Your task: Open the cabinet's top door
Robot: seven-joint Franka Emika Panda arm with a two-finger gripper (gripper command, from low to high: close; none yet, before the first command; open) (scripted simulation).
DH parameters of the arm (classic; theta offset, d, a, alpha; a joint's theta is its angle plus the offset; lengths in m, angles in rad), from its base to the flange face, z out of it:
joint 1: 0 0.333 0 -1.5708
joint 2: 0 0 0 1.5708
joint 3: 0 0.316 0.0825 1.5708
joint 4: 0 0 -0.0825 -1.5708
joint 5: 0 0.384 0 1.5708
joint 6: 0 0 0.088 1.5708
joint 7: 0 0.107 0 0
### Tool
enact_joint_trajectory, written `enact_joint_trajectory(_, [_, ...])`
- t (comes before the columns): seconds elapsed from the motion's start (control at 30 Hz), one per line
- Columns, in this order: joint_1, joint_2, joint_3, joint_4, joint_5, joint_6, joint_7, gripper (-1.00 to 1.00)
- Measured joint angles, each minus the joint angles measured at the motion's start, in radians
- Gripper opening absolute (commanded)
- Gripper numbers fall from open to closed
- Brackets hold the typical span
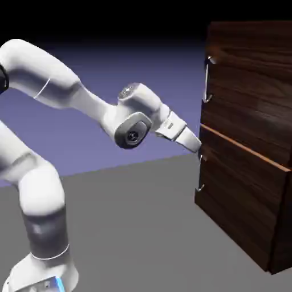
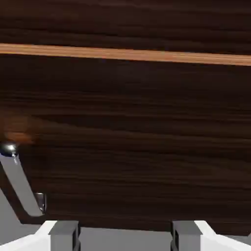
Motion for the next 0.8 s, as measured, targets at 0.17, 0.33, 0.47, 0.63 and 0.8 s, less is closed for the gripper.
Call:
enact_joint_trajectory(0.17, [-0.079, -0.019, 0.085, 0.056, 0.217, 0.002, -0.16, 0.0])
enact_joint_trajectory(0.33, [-0.158, -0.037, 0.17, 0.112, 0.435, 0.003, -0.32, 0.0])
enact_joint_trajectory(0.47, [-0.221, -0.052, 0.237, 0.157, 0.609, 0.005, -0.448, 0.0])
enact_joint_trajectory(0.63, [-0.299, -0.071, 0.322, 0.214, 0.826, 0.006, -0.608, 0.0])
enact_joint_trajectory(0.8, [-0.378, -0.09, 0.407, 0.27, 1.044, 0.008, -0.768, 0.0])
